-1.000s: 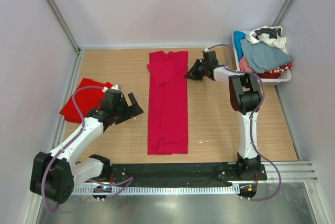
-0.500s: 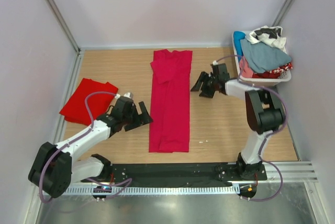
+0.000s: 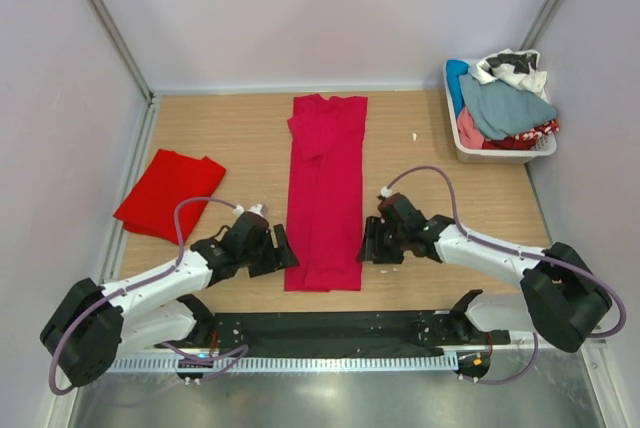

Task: Fold and stack the t-shirts
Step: Fold the tshirt

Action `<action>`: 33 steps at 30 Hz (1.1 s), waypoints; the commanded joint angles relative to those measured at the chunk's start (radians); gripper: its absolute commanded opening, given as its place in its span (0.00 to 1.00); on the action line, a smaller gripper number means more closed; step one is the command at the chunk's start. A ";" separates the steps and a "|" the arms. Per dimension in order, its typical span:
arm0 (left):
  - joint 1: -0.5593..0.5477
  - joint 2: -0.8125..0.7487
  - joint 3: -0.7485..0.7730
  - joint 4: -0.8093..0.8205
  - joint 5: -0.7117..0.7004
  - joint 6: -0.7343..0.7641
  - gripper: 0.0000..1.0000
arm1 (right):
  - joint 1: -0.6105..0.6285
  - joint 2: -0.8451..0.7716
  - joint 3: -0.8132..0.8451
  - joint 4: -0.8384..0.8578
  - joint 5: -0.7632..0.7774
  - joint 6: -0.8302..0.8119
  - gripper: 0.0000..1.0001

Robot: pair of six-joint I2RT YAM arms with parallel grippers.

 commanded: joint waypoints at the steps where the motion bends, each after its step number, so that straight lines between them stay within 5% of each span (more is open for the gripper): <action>1: -0.033 -0.024 -0.013 0.003 -0.032 -0.041 0.70 | 0.087 -0.042 -0.023 -0.026 0.067 0.105 0.52; 5: -0.053 -0.039 -0.029 0.000 -0.032 -0.061 0.59 | 0.185 -0.059 -0.028 -0.031 0.073 0.171 0.47; 15: -0.102 -0.058 -0.068 -0.002 -0.049 -0.110 0.49 | 0.328 -0.001 -0.023 -0.021 0.140 0.238 0.41; 21: -0.113 -0.046 -0.074 -0.002 -0.052 -0.115 0.41 | 0.336 -0.036 -0.063 -0.005 0.156 0.269 0.03; 33: -0.146 -0.012 -0.082 0.000 -0.052 -0.147 0.35 | 0.340 -0.102 -0.129 -0.006 0.173 0.287 0.02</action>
